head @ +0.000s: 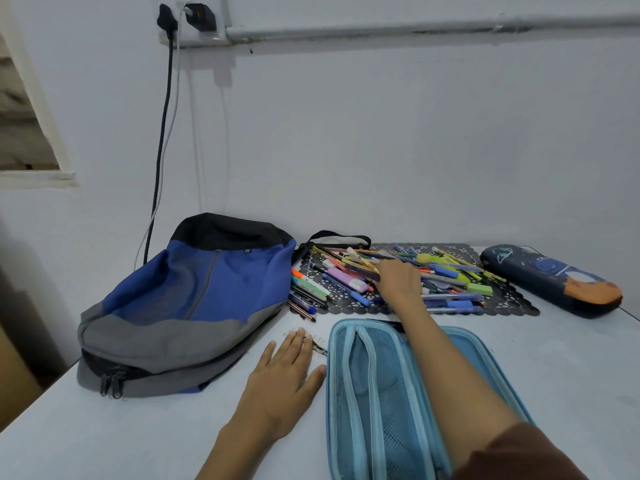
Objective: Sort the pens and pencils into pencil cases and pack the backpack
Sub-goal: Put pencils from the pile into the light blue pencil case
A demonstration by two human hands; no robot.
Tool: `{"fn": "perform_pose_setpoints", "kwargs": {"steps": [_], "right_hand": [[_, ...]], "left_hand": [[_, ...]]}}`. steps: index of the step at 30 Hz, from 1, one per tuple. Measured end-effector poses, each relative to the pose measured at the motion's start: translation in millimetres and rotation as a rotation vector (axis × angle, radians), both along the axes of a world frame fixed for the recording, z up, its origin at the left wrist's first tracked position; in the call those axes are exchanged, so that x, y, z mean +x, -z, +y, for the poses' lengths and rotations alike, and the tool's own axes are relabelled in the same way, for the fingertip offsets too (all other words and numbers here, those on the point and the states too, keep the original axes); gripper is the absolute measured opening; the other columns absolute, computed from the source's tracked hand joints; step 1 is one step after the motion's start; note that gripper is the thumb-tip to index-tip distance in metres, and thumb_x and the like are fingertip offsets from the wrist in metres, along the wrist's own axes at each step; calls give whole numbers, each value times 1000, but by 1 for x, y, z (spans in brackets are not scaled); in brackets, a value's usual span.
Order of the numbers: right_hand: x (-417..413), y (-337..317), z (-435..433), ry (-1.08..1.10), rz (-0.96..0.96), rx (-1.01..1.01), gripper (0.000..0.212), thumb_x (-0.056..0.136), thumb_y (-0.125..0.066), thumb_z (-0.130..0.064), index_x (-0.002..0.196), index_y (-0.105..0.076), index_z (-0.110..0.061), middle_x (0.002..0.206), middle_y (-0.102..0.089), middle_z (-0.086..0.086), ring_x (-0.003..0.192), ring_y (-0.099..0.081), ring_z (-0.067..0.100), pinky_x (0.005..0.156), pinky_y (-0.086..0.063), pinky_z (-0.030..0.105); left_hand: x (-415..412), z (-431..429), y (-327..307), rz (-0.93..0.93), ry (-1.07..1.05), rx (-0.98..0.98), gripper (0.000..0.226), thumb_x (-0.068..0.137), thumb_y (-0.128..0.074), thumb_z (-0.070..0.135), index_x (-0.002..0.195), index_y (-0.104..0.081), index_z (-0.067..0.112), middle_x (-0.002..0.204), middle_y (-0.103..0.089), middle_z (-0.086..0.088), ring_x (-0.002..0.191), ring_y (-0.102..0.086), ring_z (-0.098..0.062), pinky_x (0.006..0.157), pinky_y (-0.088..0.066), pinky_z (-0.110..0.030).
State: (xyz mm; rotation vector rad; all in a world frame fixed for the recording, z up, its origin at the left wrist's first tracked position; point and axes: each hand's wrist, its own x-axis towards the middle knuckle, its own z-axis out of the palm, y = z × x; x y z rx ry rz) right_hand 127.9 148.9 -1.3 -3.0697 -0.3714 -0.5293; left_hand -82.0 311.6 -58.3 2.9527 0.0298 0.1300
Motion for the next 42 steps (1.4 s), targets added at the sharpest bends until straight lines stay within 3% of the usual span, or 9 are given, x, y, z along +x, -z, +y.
{"fn": "perform_pose_setpoints", "kwargs": {"steps": [14, 22, 25, 28, 31, 34, 36, 39, 42], "right_hand": [[-7, 1, 7, -73, 156, 20, 27, 96, -51, -24, 116, -60, -8, 119, -63, 12, 109, -60, 31, 81, -45, 34], [-3, -3, -9, -18, 143, 135, 30, 100, -43, -28, 121, -51, -9, 117, -63, 14, 105, -60, 32, 75, -41, 36], [6, -4, -13, -78, 267, 435, 20, 99, -42, -18, 114, -48, -6, 105, -64, 18, 87, -60, 32, 69, -45, 39], [3, -16, -13, -201, 460, 1031, 20, 96, -44, -4, 116, -48, -3, 83, -60, 11, 59, -51, 20, 53, -44, 34], [-17, -36, -13, -350, 547, 1492, 25, 101, -49, -30, 112, -44, -9, 61, -40, -2, 44, -34, 9, 39, -34, 22], [-36, -55, -7, -480, 598, 1822, 26, 97, -52, -41, 94, -43, -17, 51, -32, -4, 38, -29, 10, 37, -31, 23], [-50, -64, -1, -591, 637, 1988, 22, 99, -52, -34, 90, -43, -15, 52, -38, -1, 39, -35, 13, 42, -37, 26], [-77, -79, 11, -783, 700, 2074, 14, 101, -47, -22, 96, -49, -8, 60, -50, 3, 45, -46, 15, 51, -45, 29], [-112, -90, 27, -904, 796, 2095, 19, 101, -45, -23, 88, -47, -10, 57, -38, 0, 42, -36, 10, 44, -36, 23]], "left_hand": [[0, 0, -1, 4, 0, -4, 131, 43, 45, 78, 155, 4, 24, 162, 10, 9, 146, 14, -2, 120, 10, -29], [0, 1, -1, 0, 4, -6, 132, 44, 44, 79, 156, 1, 24, 163, 7, 9, 147, 12, -3, 119, 10, -28], [0, 0, -1, 3, 1, -1, 133, 44, 44, 79, 156, 0, 23, 163, 6, 9, 148, 11, -3, 118, 10, -27], [1, 2, 0, 5, 2, -17, 133, 43, 42, 81, 156, 0, 24, 163, 5, 9, 147, 10, -2, 120, 8, -28], [-1, 0, -5, 7, -2, -98, 127, 50, 31, 86, 156, -3, 24, 162, 3, 10, 145, 9, 3, 119, 8, -26], [-3, 0, -7, -14, -41, -340, 79, 87, -21, 74, 153, -14, 31, 159, -6, 15, 142, 1, 5, 120, 0, -24], [-6, -2, -17, -121, -113, -782, 57, 95, -47, 54, 146, -29, 35, 155, -27, 13, 143, -21, -4, 113, -26, -17], [-10, -17, -46, -291, -241, -1400, 33, 99, -51, 25, 132, -53, 24, 134, -54, 9, 117, -49, -2, 79, -43, -4], [-10, -40, -70, -291, -160, -2050, 33, 101, -42, 26, 124, -59, 9, 131, -60, -6, 125, -53, -18, 108, -38, -32]]}}
